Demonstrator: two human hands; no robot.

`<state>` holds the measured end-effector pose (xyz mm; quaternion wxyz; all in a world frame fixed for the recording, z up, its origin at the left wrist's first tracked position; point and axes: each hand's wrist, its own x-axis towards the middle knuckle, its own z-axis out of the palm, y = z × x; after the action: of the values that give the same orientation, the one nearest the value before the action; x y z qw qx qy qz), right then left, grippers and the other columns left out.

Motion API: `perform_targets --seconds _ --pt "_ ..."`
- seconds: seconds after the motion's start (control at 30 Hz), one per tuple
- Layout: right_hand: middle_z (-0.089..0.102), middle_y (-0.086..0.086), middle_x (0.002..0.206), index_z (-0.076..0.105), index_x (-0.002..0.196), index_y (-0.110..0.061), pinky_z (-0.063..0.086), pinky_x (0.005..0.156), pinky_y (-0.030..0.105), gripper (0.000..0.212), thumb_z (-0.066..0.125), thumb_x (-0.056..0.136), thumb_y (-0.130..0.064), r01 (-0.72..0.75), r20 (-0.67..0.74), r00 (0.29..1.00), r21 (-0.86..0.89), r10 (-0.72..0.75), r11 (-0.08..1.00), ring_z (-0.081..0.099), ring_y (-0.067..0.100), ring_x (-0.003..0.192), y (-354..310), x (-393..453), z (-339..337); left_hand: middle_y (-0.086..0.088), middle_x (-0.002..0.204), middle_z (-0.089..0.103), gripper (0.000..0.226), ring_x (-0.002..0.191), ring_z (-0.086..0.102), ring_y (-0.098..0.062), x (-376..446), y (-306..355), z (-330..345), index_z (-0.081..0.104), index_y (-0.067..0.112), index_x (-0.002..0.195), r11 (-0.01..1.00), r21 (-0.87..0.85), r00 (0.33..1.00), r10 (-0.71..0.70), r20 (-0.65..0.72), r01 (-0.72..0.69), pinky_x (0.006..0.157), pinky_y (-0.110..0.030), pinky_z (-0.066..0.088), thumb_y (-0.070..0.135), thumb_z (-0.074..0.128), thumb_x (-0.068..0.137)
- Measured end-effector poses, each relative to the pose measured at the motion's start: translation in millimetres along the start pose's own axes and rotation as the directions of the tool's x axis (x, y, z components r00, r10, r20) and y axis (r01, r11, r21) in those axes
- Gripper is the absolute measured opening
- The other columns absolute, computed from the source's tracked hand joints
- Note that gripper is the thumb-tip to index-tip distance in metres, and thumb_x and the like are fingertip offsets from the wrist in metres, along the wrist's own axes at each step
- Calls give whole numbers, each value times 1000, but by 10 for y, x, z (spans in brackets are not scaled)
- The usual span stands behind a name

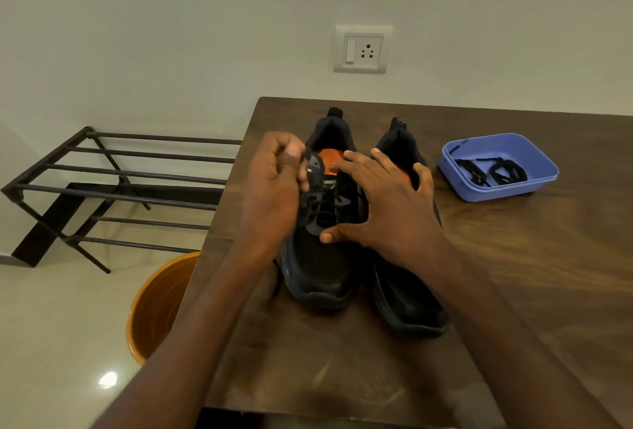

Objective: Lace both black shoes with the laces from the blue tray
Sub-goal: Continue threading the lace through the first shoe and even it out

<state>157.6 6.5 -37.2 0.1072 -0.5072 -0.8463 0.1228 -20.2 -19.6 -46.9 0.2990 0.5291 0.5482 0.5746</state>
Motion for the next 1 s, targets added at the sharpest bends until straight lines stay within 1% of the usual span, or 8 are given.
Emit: perform_targets --seconds 0.1,0.3,0.43,0.53,0.63,0.7,0.8,1.0 --pt "13 -22 169 22 156 -49 -7 122 64 104 68 69 -83 2 -2 1000 3 -2 1000 -1 10 158 0 0 10 5 102 52 10 89 56 3 14 -149 8 65 15 110 873 422 963 163 216 -243 76 -10 48 17 66 100" --pt "14 -22 169 25 155 -49 -6 122 64 103 66 68 -84 4 -10 1000 3 -4 1000 0 9 158 -3 -2 13 4 109 43 6 87 47 1 26 -179 29 73 10 96 776 544 945 216 245 -318 81 -1 41 10 76 90" --pt "14 -23 169 24 155 -49 -8 122 62 102 68 69 -82 5 -2 1000 4 -4 1000 0 9 158 -4 -7 2 3 101 56 13 89 56 1 29 -134 19 65 16 88 898 403 985 158 77 -175 78 -9 45 7 69 95" --pt "13 -23 169 25 155 -49 -10 122 60 103 70 68 -81 -5 10 1000 15 5 1000 -1 9 158 -9 1 -17 -2 96 69 12 73 57 -4 65 -8 -57 63 13 97 998 47 996 36 -86 -32 66 -17 47 13 55 105" --pt "13 -22 169 25 155 -49 -9 121 61 103 72 68 -79 -8 17 1000 6 8 1000 -1 9 158 -13 13 -19 -6 87 69 22 60 50 -8 50 53 -80 57 13 97 974 -214 995 -84 -49 72 53 -21 43 17 42 111" --pt "14 -22 169 25 155 -50 -9 122 61 102 71 69 -80 -5 -1 1000 13 5 1000 -1 9 158 -9 11 -4 4 79 65 15 63 56 -4 23 -23 -57 60 15 99 997 68 1000 -24 -7 24 60 -21 47 19 49 109" --pt "13 -23 169 23 155 -50 -10 122 61 102 70 70 -80 -5 -1 1000 14 5 1000 -2 8 158 -23 -6 -10 15 83 54 9 76 56 3 7 -123 -56 64 23 107 893 418 982 114 148 -166 67 -9 44 22 67 99" --pt "11 -22 169 22 155 -51 -9 122 63 101 69 70 -80 -9 21 1000 14 9 1000 -3 9 158 -38 4 -26 11 89 45 26 81 46 -7 25 -91 -89 74 23 115 673 651 932 183 313 -351 66 -20 39 8 67 95"
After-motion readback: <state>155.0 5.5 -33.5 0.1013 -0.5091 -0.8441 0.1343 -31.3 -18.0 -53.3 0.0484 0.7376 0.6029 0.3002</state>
